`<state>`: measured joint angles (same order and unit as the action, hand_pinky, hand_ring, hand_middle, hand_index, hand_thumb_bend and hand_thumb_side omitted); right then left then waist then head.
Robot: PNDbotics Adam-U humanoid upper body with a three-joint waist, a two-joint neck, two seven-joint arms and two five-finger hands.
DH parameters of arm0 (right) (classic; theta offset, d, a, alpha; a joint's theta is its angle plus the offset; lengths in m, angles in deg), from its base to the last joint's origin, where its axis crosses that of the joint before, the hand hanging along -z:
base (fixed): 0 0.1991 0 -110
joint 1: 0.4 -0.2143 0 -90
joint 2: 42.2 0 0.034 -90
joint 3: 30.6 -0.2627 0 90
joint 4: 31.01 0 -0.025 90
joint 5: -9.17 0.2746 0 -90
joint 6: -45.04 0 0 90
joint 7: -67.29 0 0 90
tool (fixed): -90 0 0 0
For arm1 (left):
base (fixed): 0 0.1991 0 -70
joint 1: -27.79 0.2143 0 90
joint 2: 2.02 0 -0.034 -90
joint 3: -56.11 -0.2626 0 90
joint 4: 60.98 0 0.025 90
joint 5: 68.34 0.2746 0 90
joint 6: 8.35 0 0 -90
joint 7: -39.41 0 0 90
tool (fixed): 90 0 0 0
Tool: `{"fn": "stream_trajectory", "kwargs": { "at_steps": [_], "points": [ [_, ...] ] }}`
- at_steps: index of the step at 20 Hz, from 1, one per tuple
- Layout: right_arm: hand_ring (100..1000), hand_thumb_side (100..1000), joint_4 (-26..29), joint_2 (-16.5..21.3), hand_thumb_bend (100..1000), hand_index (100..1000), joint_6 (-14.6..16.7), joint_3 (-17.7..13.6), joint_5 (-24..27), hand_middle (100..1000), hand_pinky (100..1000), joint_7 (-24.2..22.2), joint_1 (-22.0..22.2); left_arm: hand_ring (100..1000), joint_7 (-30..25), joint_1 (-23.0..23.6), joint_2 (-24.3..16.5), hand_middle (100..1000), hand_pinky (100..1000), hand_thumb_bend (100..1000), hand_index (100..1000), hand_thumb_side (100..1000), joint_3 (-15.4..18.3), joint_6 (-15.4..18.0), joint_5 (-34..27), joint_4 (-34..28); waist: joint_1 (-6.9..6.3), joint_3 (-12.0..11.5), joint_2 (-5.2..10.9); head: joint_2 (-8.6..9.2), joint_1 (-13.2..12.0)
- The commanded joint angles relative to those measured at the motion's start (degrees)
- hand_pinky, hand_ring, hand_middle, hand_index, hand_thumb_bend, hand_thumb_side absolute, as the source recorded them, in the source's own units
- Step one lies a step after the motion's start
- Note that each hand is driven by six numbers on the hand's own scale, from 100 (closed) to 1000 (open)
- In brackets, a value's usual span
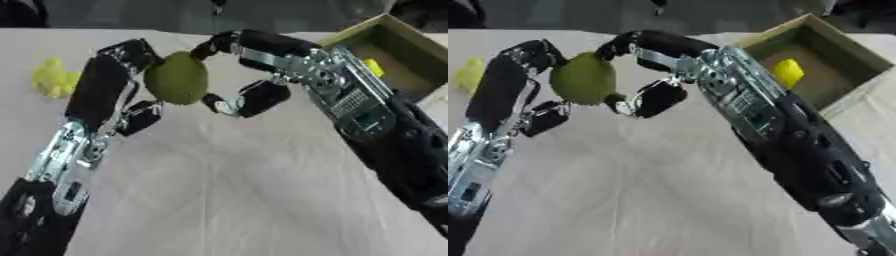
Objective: Pick up the objects with one hand, pass them to the other hand, and then place them into the box on the other side of the table.
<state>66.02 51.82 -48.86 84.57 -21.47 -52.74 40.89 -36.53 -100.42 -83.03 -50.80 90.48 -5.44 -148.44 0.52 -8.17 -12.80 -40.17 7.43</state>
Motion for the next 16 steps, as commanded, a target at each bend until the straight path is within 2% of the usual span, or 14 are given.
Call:
{"fn": "stream_trajectory", "kwargs": {
  "at_steps": [1,9,16],
  "points": [
    [911,463,0.01,-0.08,238,923,-0.39,-0.04,-0.63,835,962,1.1,-1.37,522,0.31,-0.76,0.13,512,525,271,573,100,-0.4,0.53,0.18,-1.75,-0.03,-0.1,1.25,-0.15,0.2],
    [914,487,-1.1,-0.89,237,924,-0.31,0.56,-1.79,838,960,1.43,-1.83,522,0.93,-0.96,0.33,511,525,271,572,100,-0.92,1.28,0.0,-2.7,-0.04,-0.35,1.28,-0.03,0.5],
    [913,489,-0.14,-0.15,237,923,0.15,1.05,-1.56,837,956,1.46,-1.54,524,1.38,-1.23,0.49,511,525,274,572,100,-1.51,2.28,0.16,-3.74,-0.04,-0.46,1.23,0.05,0.7]
  ]
}}
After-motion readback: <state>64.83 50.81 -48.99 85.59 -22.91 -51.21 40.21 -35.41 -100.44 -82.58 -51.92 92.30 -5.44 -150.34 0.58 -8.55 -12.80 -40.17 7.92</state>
